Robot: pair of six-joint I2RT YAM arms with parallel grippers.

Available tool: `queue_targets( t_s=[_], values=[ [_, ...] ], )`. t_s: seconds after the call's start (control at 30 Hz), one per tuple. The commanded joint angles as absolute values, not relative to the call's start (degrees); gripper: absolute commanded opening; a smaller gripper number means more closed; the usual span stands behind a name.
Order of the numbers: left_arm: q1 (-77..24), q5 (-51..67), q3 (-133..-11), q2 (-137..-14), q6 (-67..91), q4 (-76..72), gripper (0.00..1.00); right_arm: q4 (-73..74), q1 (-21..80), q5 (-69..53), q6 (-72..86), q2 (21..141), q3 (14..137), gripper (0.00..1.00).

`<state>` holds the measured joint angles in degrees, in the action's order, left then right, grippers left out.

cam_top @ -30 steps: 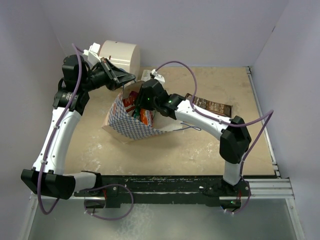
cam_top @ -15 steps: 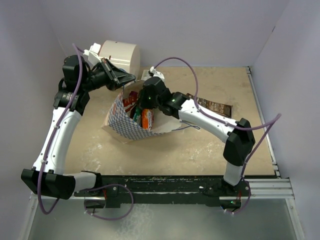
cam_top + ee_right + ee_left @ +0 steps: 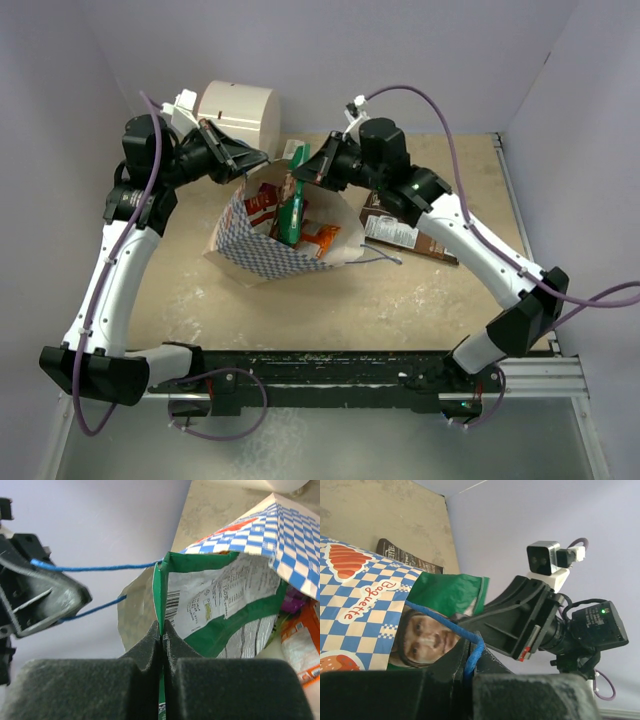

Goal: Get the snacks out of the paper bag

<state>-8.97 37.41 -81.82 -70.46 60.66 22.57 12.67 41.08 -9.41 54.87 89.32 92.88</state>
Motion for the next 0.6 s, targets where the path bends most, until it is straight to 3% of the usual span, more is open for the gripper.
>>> queue_targets(
  t_s=[0.0,0.3,0.57],
  values=[
    [-9.25,35.86,-82.44,-67.76,59.85,21.54,0.00,13.43,39.22,-18.05,54.95,82.09,97.37,0.00],
    [-9.27,34.38,-84.00,-68.02,57.57,24.47,0.00,29.52,36.35,-20.68,47.09,76.75,111.37,0.00],
    [-9.23,33.63,-85.38,-67.98,56.00,26.52,0.00,41.06,32.79,-17.76,43.30,80.47,130.77,0.00]
  ],
)
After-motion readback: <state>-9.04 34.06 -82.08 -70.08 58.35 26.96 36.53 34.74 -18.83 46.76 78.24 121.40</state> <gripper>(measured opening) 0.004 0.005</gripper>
